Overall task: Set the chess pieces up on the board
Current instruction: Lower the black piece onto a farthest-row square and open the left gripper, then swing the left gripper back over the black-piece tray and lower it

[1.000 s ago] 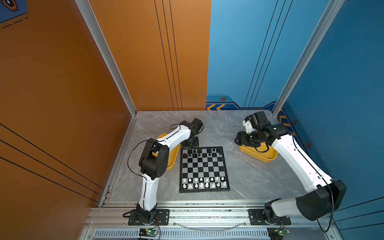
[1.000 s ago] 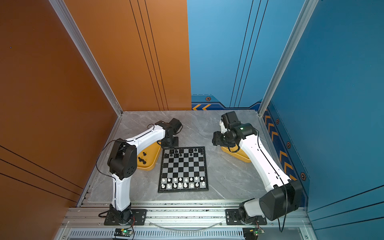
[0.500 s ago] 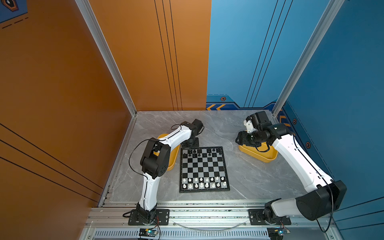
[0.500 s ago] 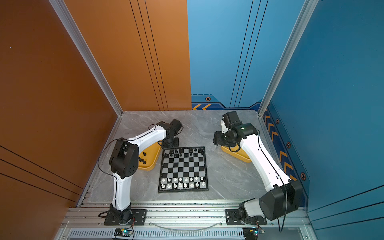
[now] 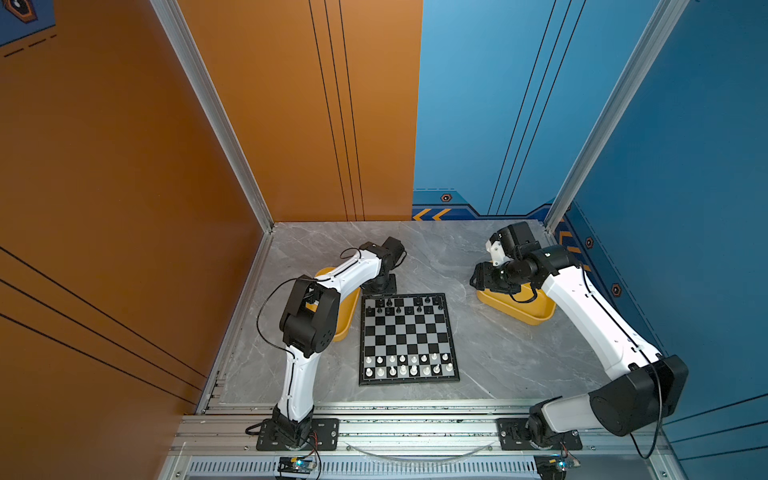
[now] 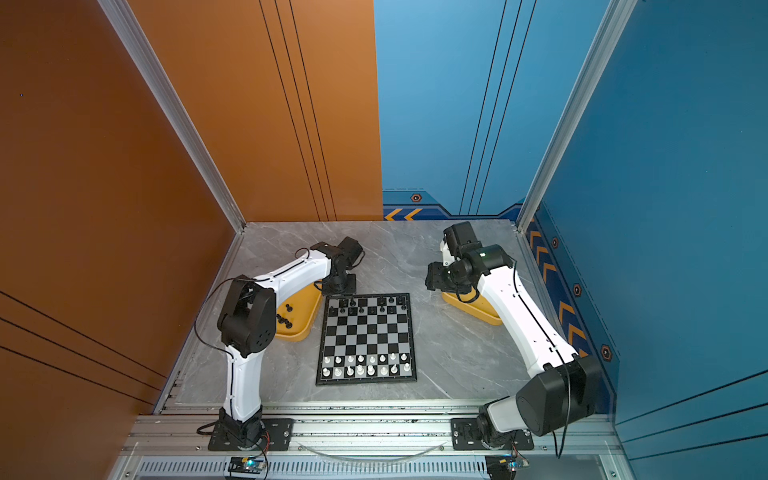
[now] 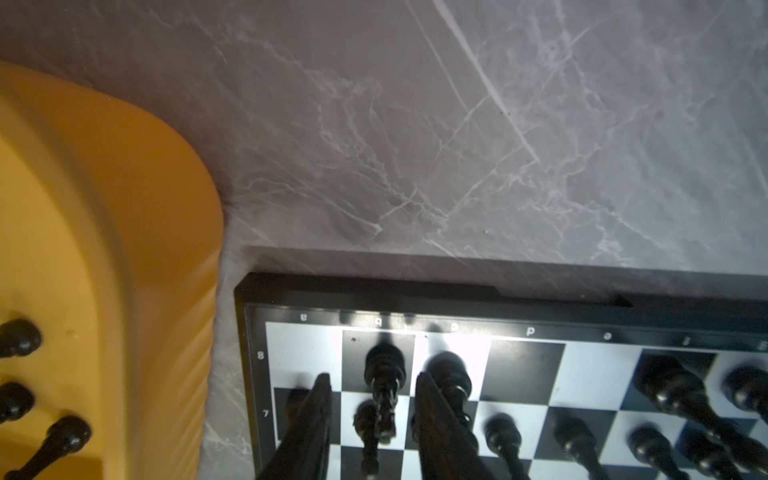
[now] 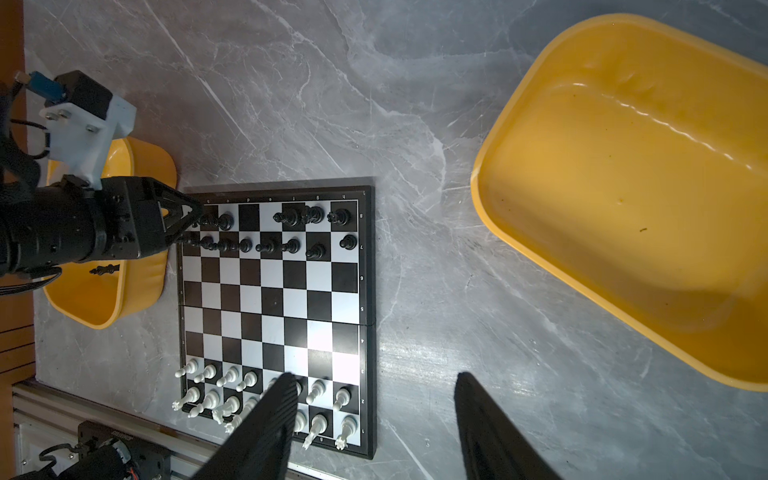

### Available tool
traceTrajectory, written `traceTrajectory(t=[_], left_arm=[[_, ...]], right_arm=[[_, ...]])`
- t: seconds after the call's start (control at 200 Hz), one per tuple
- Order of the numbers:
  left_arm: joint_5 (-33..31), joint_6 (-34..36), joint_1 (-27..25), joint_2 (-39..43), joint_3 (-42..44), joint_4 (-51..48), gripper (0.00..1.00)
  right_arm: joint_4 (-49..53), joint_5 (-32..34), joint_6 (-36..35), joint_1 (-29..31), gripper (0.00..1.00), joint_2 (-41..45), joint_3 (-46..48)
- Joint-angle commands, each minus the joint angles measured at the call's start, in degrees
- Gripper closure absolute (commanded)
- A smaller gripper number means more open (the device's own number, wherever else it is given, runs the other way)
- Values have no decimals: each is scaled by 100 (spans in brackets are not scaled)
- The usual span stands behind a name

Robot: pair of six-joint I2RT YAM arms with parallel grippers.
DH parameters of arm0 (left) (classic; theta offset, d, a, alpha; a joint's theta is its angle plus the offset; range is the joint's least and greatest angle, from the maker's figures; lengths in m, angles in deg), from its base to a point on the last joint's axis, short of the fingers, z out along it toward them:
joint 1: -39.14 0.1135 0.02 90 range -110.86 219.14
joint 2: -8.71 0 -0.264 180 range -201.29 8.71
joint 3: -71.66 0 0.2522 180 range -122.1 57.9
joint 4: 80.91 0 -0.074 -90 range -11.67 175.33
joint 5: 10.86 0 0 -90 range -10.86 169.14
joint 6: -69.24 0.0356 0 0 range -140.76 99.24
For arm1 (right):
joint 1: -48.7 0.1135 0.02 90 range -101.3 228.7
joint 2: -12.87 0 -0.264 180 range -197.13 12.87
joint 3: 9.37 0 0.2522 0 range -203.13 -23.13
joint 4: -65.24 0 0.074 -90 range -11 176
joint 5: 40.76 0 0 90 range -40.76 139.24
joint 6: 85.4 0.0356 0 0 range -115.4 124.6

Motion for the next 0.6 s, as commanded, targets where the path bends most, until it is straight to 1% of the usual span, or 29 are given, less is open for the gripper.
traceTrajectory(t=[0.0, 0.15, 0.3, 0.596], left_arm=[[-156, 14, 137, 509, -80, -87, 64], [-215, -16, 351, 978, 169, -87, 63], [-422, -23, 533, 1389, 499, -88, 62], [-626, -17, 1151, 2018, 1519, -81, 62]], right_arm=[[4, -119, -56, -23, 37, -121, -232], [-57, -156, -58, 21, 37, -301, -389], [-151, -210, -58, 96, 37, -503, -521], [-193, -332, -118, 228, 37, -978, -952]])
